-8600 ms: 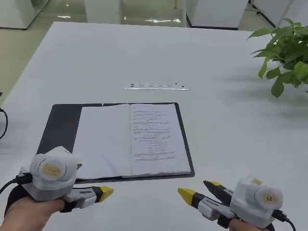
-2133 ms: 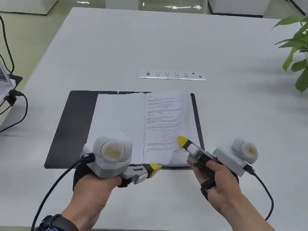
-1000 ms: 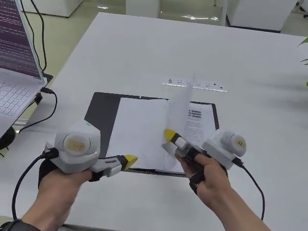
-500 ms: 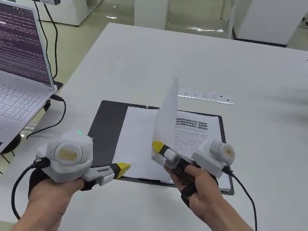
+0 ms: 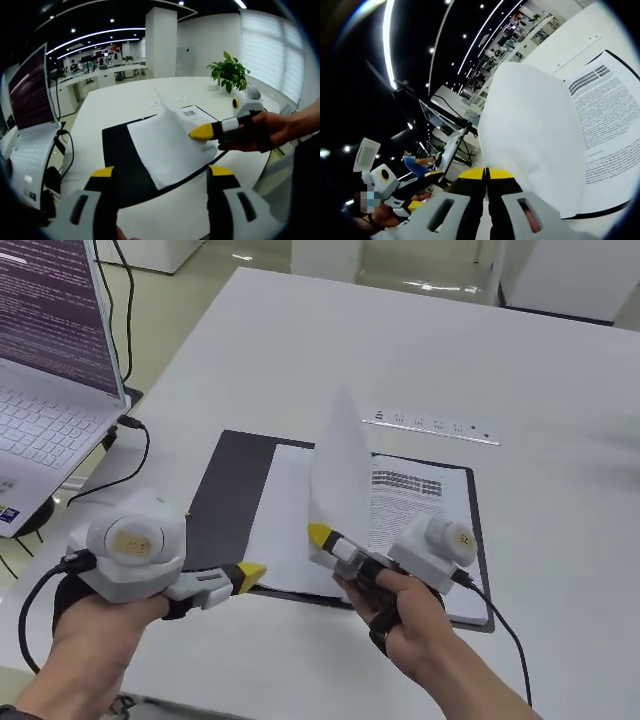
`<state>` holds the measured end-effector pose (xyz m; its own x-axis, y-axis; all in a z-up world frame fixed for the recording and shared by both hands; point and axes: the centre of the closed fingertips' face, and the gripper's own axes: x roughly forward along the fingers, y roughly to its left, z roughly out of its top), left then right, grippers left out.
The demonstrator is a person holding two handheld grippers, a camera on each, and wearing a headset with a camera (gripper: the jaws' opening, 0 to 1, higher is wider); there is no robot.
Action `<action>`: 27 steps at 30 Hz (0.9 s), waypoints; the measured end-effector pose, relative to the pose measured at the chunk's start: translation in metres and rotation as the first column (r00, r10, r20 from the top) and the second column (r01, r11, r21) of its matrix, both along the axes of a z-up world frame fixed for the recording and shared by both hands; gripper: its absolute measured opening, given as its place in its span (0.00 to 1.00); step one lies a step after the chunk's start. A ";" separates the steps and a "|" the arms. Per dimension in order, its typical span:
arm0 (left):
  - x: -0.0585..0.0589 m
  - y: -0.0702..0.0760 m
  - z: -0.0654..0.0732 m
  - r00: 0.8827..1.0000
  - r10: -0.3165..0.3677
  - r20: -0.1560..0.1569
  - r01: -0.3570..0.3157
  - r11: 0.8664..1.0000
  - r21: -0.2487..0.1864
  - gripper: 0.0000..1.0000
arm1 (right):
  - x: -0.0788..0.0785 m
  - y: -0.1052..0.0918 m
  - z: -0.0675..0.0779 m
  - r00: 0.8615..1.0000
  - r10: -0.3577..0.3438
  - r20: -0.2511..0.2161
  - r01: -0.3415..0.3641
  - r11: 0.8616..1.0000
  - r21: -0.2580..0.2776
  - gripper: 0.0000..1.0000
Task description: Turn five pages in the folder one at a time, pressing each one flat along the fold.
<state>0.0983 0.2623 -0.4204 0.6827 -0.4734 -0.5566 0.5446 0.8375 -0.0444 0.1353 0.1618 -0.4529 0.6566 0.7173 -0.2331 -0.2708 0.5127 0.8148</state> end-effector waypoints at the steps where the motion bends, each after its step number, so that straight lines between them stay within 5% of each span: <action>1: 0.000 0.001 0.000 1.000 0.004 -0.001 -0.004 1.000 -0.002 0.72 | -0.001 0.000 -0.002 1.000 0.001 -0.006 -0.001 1.000 0.000 0.00; 13: -0.003 0.004 -0.004 1.000 0.005 -0.011 -0.005 1.000 -0.014 0.72 | -0.001 0.011 -0.008 0.999 0.030 -0.018 -0.030 1.000 0.000 0.00; 27: -0.003 0.013 -0.013 0.999 0.014 -0.038 -0.014 1.000 -0.006 0.72 | 0.001 0.035 -0.034 0.994 0.064 -0.083 -0.063 0.998 0.014 0.00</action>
<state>0.0949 0.2756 -0.4334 0.6678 -0.4678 -0.5790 0.5309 0.8445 -0.0702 0.1365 0.1972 -0.4872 0.5881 0.7597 -0.2774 -0.2330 0.4876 0.8414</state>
